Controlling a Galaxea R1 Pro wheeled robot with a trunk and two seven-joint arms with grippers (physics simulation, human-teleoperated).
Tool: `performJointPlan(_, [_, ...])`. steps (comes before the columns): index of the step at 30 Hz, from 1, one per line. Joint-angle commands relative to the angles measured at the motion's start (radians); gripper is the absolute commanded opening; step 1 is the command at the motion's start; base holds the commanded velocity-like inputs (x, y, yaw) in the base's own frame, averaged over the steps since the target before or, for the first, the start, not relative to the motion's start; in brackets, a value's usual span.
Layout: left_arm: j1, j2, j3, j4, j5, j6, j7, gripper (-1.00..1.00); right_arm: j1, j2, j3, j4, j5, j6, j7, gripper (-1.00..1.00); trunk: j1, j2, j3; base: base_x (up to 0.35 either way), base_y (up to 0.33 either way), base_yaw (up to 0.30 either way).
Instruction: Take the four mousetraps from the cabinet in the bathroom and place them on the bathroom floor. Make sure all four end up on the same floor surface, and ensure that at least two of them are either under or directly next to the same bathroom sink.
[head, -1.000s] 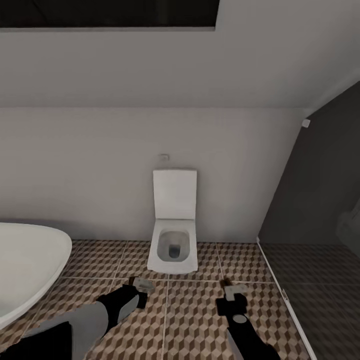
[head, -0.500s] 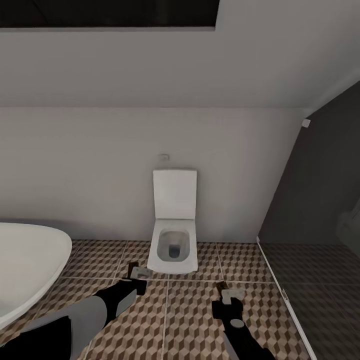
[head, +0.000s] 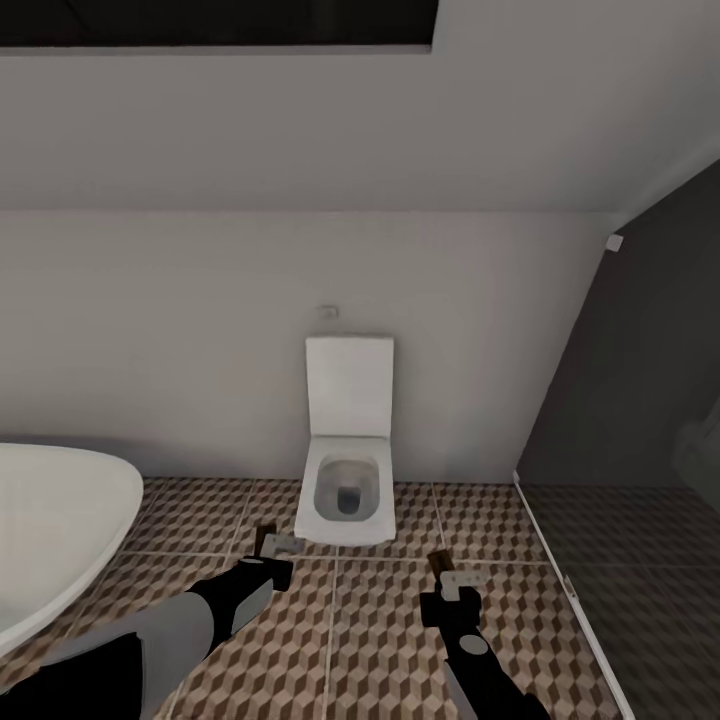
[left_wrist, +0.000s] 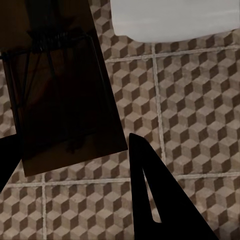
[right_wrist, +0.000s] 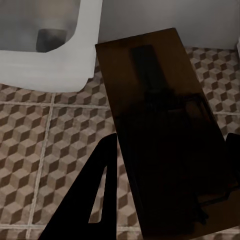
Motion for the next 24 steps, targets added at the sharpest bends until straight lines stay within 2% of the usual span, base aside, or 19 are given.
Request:
performJointPlan(1, [-0.001,0.0,-0.007,-0.002,0.001,0.005,0.007,-1.0,-0.001,-0.001,0.005,-0.001,-0.004,0.005,-0.008,-1.0,0.004,-0.008,-0.006,0.0,0.0,0.0])
performJointPlan(24, [-0.001,-0.003,-0.008,-0.005,0.002,0.005,0.007,-1.0,-0.001,-0.002,0.006,-0.002,-0.001,0.005,-0.008,-1.0,0.092,-0.169,-0.114,0.0,0.0,0.0])
